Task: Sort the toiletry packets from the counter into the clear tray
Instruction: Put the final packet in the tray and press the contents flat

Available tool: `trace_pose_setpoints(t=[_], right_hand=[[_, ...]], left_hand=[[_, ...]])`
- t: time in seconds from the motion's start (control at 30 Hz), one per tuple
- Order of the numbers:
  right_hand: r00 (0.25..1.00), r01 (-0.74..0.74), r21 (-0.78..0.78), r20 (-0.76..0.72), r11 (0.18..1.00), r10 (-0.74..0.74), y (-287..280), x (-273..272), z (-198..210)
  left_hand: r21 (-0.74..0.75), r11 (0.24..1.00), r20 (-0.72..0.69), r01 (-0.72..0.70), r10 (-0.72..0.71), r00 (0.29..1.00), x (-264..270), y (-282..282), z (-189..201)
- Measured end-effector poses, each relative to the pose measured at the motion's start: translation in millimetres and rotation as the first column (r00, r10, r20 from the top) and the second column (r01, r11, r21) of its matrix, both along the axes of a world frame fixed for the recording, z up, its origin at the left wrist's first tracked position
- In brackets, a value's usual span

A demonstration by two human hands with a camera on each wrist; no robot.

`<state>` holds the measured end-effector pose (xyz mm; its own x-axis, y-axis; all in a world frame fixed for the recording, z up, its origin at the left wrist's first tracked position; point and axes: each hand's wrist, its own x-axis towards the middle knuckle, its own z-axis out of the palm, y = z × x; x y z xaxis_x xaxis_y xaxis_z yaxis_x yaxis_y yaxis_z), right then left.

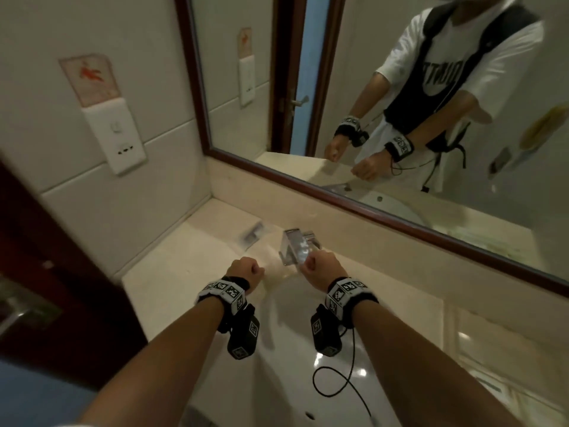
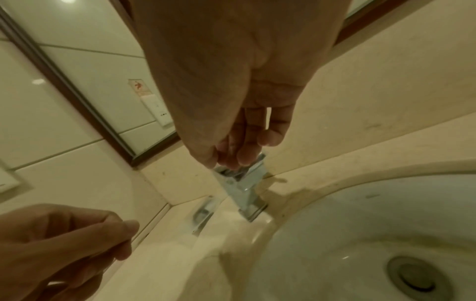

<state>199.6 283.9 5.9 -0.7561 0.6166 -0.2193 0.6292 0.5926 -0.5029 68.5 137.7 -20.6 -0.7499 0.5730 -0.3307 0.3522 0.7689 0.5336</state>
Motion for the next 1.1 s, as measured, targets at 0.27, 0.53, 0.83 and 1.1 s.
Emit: trace_pose_setpoints(t=[0.27,0.53,0.83,1.1], right_hand=[[0.994,-0.108,0.028,0.026,0.994,0.108,-37.0,-87.1,-18.8],[0.978,-0.184,-0.02,0.098,0.983,0.185,-39.6,-149.5,-54.1],[0.948,-0.258,0.037,0.203,0.965,0.245,-24.0,-200.2,-98.0],[0.928,-0.326,0.117,0.228,0.938,0.294,-0.2,-229.9,-121.6]], left_hand=[[-0.024,0.998,-0.021,-0.053,0.053,0.998,-73.5,-57.6,-9.6],[-0.054,0.994,0.022,-0.092,0.094,0.995,-117.0,-81.3,-27.8],[0.01,0.997,0.079,-0.075,0.074,0.994,-142.9,-69.9,-50.3],[-0.011,0.996,0.096,-0.093,0.093,0.991,-166.4,-60.9,-78.8]])
